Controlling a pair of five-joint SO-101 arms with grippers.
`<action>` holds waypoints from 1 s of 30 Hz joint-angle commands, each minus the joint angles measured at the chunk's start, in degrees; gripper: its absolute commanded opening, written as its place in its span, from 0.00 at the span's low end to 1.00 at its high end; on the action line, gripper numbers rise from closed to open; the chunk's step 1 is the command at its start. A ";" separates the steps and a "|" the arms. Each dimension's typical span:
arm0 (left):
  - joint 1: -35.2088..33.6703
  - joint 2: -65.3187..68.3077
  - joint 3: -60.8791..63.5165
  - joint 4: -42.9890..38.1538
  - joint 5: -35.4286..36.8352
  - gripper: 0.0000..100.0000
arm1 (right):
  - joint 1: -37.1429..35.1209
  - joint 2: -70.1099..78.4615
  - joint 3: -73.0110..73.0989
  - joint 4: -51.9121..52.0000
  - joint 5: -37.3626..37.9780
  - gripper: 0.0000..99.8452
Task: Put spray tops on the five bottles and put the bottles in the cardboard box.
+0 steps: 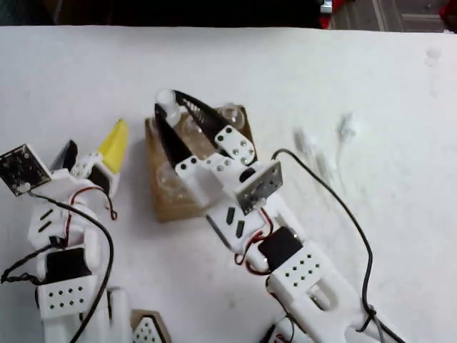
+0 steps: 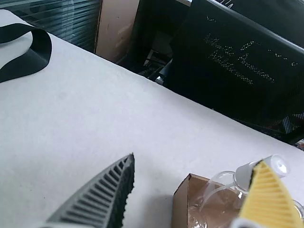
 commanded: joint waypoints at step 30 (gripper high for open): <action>-0.66 -0.66 -0.70 -1.67 0.62 0.36 | -2.68 5.32 -4.13 0.04 -0.44 0.02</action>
